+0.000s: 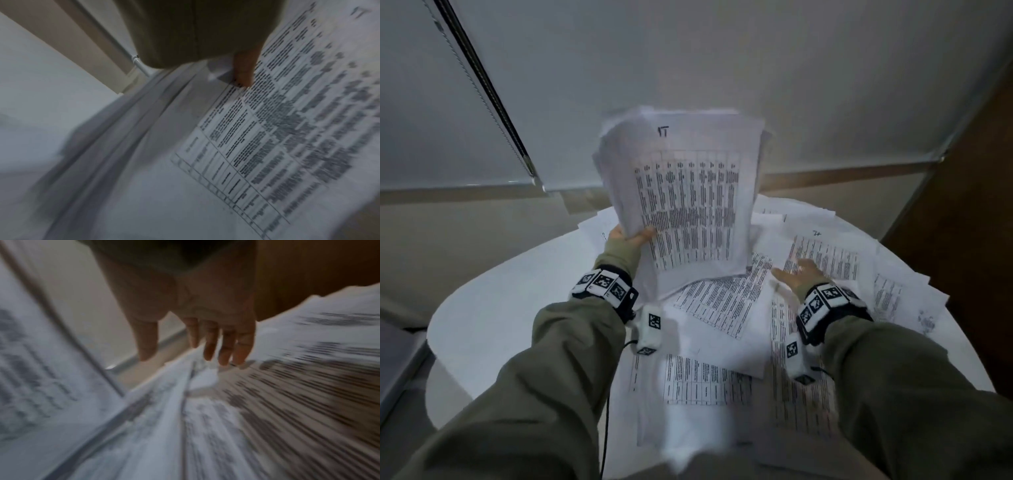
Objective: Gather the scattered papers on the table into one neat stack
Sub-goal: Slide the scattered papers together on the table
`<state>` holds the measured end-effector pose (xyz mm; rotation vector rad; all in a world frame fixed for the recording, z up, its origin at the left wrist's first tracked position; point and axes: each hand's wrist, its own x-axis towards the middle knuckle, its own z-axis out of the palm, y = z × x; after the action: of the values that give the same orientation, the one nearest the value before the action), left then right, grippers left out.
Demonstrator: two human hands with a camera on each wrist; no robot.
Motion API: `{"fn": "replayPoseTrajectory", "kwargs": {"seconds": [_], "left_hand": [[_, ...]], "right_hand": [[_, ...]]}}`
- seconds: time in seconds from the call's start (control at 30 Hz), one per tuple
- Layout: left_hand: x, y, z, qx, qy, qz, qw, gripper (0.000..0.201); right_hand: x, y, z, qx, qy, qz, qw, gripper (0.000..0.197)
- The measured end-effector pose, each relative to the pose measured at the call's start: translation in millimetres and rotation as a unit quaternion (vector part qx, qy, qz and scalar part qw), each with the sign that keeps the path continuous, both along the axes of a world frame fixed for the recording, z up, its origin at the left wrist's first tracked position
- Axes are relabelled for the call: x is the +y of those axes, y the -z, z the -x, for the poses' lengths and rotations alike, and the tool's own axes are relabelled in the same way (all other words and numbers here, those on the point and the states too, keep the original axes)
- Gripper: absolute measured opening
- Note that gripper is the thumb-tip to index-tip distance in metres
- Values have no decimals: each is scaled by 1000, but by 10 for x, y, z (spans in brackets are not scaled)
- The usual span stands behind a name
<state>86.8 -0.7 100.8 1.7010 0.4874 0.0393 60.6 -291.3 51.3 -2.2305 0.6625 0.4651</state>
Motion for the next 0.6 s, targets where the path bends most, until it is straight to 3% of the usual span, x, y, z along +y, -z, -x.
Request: {"fn": "replayPoseTrajectory", "kwargs": {"seconds": [0.07, 0.13, 0.27, 0.37, 0.47, 0.6], "left_hand": [[110, 44, -34, 35, -22, -41, 998, 47], [202, 138, -38, 86, -15, -127, 988, 42], [287, 375, 63, 209, 67, -261, 940, 37], [264, 506, 98, 280, 155, -302, 898, 54], [217, 660, 116, 315, 203, -282, 883, 64], [90, 795, 156, 317, 159, -170, 919, 60]], "right_hand": [[-189, 297, 137, 90, 11, 59, 994, 64], [-218, 496, 206, 83, 55, 7, 995, 34], [16, 619, 160, 67, 118, -147, 980, 26], [196, 617, 86, 57, 95, -164, 980, 37], [322, 671, 26, 68, 100, -169, 978, 44], [400, 602, -78, 122, 56, -92, 987, 45]]}}
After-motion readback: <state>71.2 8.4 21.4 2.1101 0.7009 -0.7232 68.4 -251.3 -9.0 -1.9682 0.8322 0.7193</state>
